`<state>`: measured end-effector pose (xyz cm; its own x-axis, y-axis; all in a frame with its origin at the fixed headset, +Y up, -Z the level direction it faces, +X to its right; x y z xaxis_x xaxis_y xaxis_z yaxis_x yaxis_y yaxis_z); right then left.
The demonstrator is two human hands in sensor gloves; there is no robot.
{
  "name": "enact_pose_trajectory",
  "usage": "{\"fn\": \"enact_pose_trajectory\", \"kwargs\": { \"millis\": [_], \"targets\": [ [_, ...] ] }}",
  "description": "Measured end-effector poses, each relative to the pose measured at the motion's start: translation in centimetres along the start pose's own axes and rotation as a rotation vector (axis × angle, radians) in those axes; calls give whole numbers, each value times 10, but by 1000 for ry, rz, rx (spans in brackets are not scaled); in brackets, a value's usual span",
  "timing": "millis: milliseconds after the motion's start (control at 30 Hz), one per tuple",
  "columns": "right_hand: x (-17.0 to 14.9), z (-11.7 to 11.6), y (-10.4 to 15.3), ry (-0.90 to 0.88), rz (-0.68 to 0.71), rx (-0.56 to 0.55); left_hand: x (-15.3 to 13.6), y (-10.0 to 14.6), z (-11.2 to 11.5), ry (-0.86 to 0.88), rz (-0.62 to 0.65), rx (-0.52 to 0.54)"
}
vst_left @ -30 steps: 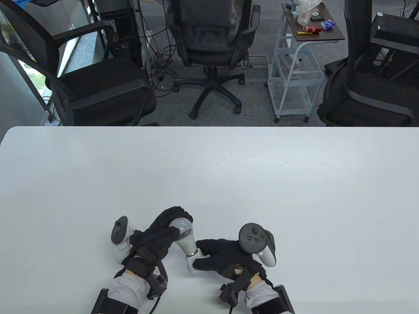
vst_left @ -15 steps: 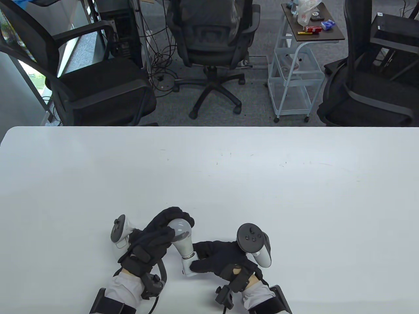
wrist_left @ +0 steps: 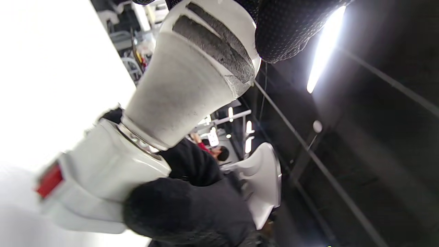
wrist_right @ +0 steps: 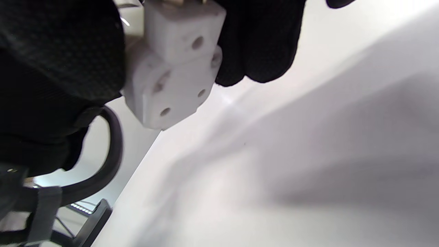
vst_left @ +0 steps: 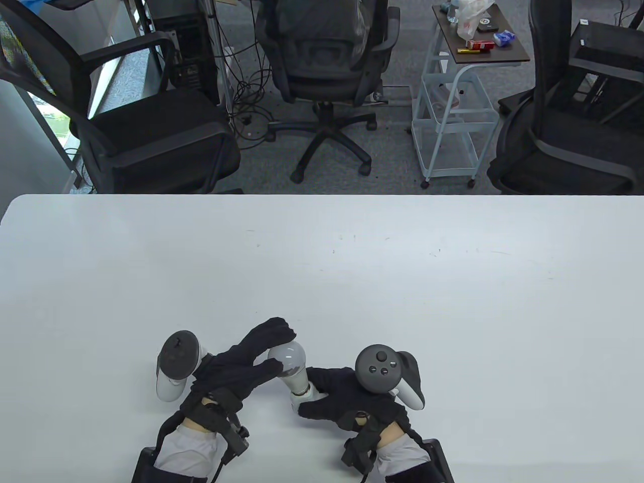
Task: Screw light bulb into light bulb socket (Screw with left hand)
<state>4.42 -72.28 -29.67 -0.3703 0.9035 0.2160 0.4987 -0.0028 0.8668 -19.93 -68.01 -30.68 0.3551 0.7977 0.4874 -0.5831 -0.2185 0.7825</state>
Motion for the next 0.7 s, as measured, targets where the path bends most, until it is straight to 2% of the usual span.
{"fn": "enact_pose_trajectory", "kwargs": {
  "millis": [167, 300, 367, 500, 633, 700],
  "targets": [
    [-3, 7, 2, 49, -10, -57, 21, 12, -16, -206, -3, 54],
    [-9, 12, 3, 30, -37, -121, 19, 32, -38, -455, -123, 131],
    [-13, 17, 4, 12, -53, -164, 11, 44, -47, -665, -238, 158],
    [-21, 23, 6, -16, -86, -231, -14, 55, -40, -902, -400, 142],
    [-29, 28, 7, -29, -133, -277, -30, 49, -30, -968, -494, 15],
    [-33, 30, 7, -40, -159, -296, -34, 47, -26, -959, -497, 10]
  ]
}}
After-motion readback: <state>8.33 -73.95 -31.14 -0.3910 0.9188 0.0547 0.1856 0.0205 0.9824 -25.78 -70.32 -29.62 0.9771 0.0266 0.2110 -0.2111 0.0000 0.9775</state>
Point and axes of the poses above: the tracker on the back of each hand, its own x axis roughly to the thumb side, its own y axis roughly from the fingertips to the wrist, z = x × y, the point moved 2 cm from there along -y, roughly from the wrist to the fingertips, and after that the axes turned 11 degrees about -y, right-handed, at the moved point
